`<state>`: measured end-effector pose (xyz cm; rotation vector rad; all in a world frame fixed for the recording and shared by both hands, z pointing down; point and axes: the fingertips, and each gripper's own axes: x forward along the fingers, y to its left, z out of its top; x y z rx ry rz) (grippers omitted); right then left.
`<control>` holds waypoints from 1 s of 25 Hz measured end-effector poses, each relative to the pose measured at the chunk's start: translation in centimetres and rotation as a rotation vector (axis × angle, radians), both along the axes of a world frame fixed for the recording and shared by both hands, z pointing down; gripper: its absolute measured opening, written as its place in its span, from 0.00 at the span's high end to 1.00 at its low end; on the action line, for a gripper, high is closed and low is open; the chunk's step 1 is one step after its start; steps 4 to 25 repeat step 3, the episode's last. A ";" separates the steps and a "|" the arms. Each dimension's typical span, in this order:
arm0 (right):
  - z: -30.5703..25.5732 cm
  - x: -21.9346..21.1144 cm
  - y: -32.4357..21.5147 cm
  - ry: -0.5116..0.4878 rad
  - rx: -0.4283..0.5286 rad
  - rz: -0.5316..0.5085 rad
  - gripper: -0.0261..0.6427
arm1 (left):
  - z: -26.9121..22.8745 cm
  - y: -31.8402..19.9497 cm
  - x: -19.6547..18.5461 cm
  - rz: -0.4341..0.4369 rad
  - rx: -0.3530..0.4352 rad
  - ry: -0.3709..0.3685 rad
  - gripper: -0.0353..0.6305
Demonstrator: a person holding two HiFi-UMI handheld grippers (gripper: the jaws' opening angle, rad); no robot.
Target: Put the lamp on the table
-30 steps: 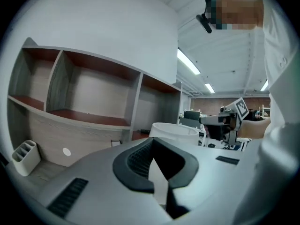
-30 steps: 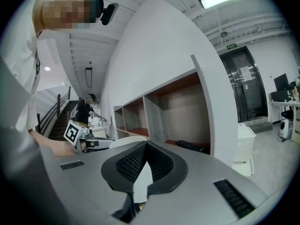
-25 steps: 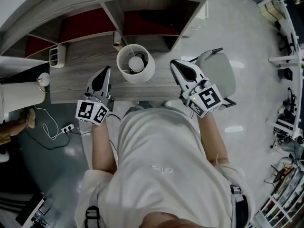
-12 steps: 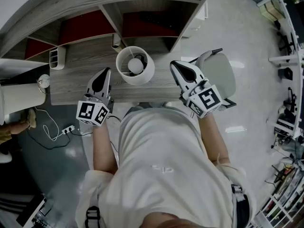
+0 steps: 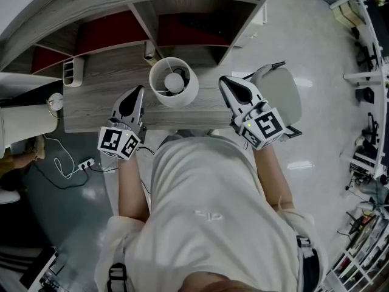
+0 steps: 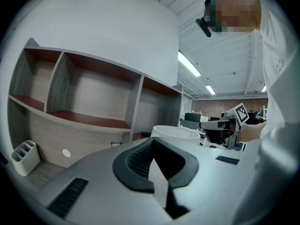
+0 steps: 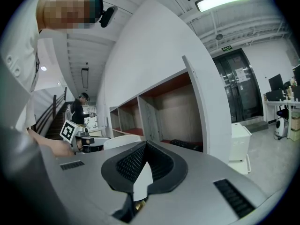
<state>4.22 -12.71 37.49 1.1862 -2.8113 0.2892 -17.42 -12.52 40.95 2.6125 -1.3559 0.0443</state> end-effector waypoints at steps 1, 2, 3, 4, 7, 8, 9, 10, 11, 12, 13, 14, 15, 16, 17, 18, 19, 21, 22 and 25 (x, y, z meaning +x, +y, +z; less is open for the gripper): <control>0.1 0.0 0.1 -0.001 -0.002 0.000 0.92 | 0.1 0.0 0.0 0.001 -0.002 -0.001 0.93; 0.2 0.0 0.1 -0.003 -0.005 0.002 0.92 | 0.1 -0.1 -0.1 0.002 -0.004 -0.002 0.93; 0.3 0.0 0.2 -0.004 -0.009 0.005 0.92 | 0.2 -0.1 -0.1 0.002 -0.006 -0.003 0.93; 0.3 0.0 0.2 -0.004 -0.009 0.005 0.92 | 0.2 -0.1 -0.1 0.002 -0.006 -0.003 0.93; 0.3 0.0 0.2 -0.004 -0.009 0.005 0.92 | 0.2 -0.1 -0.1 0.002 -0.006 -0.003 0.93; 0.3 0.0 0.2 -0.004 -0.009 0.005 0.92 | 0.2 -0.1 -0.1 0.002 -0.006 -0.003 0.93; 0.3 0.0 0.2 -0.004 -0.009 0.005 0.92 | 0.2 -0.1 -0.1 0.002 -0.006 -0.003 0.93; 0.3 0.0 0.2 -0.004 -0.009 0.005 0.92 | 0.2 -0.1 -0.1 0.002 -0.006 -0.003 0.93; 0.3 0.0 0.2 -0.004 -0.009 0.005 0.92 | 0.2 -0.1 -0.1 0.002 -0.006 -0.003 0.93; 0.3 0.0 0.2 -0.004 -0.009 0.005 0.92 | 0.2 -0.1 -0.1 0.002 -0.006 -0.003 0.93; 0.3 0.0 0.2 -0.004 -0.009 0.005 0.92 | 0.2 -0.1 -0.1 0.002 -0.006 -0.003 0.93; 0.3 0.0 0.2 -0.004 -0.009 0.005 0.92 | 0.2 -0.1 -0.1 0.002 -0.006 -0.003 0.93; 0.3 0.0 0.2 -0.004 -0.009 0.005 0.92 | 0.2 -0.1 -0.1 0.002 -0.006 -0.003 0.93; 0.3 0.0 0.2 -0.004 -0.009 0.005 0.92 | 0.2 -0.1 -0.1 0.002 -0.006 -0.003 0.93; 0.3 0.0 0.2 -0.004 -0.009 0.005 0.92 | 0.2 -0.1 -0.1 0.002 -0.006 -0.003 0.93; 0.3 0.0 0.2 -0.004 -0.009 0.005 0.92 | 0.2 -0.1 -0.1 0.002 -0.006 -0.003 0.93; 0.3 0.0 0.2 -0.004 -0.009 0.005 0.92 | 0.2 -0.1 -0.1 0.002 -0.006 -0.003 0.93; 0.3 0.0 0.2 -0.004 -0.009 0.005 0.92 | 0.2 -0.1 -0.1 0.002 -0.006 -0.003 0.93; 0.3 0.0 0.2 -0.004 -0.009 0.005 0.92 | 0.2 -0.1 -0.1 0.002 -0.006 -0.003 0.93; 0.3 0.0 0.2 -0.004 -0.009 0.005 0.92 | 0.2 -0.1 -0.1 0.002 -0.006 -0.003 0.93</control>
